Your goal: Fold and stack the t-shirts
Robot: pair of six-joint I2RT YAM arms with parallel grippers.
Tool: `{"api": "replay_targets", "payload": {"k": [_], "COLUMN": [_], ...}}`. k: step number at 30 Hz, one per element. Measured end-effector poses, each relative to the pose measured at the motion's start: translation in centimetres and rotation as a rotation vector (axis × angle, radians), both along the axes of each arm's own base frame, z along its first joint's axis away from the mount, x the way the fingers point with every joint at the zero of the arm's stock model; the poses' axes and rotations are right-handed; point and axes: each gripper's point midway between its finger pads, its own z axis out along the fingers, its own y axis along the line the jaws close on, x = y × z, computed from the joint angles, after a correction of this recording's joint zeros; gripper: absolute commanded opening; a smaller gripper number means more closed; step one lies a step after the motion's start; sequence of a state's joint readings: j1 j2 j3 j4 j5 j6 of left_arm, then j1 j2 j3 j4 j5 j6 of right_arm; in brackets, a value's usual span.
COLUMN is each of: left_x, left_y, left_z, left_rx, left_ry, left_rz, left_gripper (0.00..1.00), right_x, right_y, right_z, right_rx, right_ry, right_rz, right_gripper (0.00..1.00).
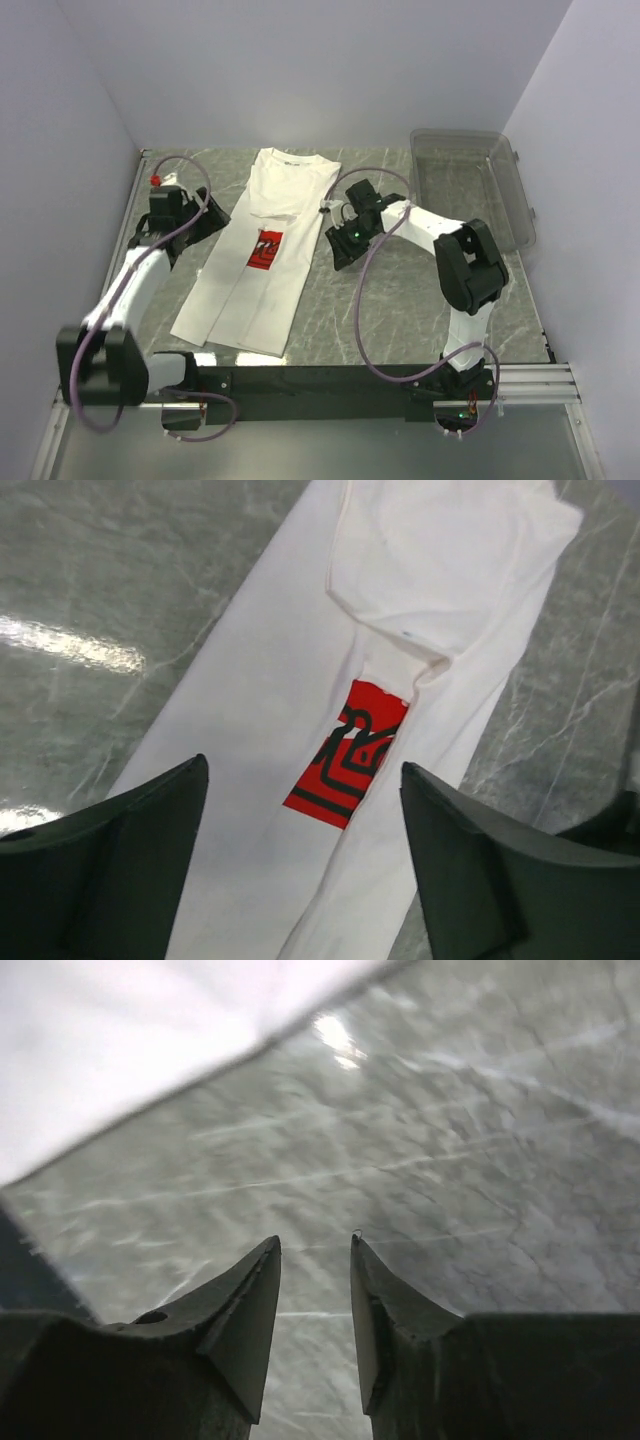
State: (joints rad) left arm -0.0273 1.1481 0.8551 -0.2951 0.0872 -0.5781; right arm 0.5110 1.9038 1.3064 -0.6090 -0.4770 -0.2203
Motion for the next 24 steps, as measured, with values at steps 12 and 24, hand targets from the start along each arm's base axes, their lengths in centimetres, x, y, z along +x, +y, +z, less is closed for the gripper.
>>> {"api": "replay_targets", "payload": {"k": [12, 24], "left_x": [15.7, 23.6], "left_y": [-1.8, -2.9], "left_z": [-8.9, -13.3], "left_rx": [-0.01, -0.002], "left_ry": [0.185, 0.2], "left_rz": [-0.199, -0.317], "left_gripper": [0.67, 0.67], "right_x": [5.3, 7.1], "right_y": [0.7, -2.6], "right_z": [10.5, 11.5], "right_rx": [0.371, 0.423], "right_ry": [-0.101, -0.083], "right_rz": [0.032, -0.077], "right_gripper": [0.43, 0.44]}}
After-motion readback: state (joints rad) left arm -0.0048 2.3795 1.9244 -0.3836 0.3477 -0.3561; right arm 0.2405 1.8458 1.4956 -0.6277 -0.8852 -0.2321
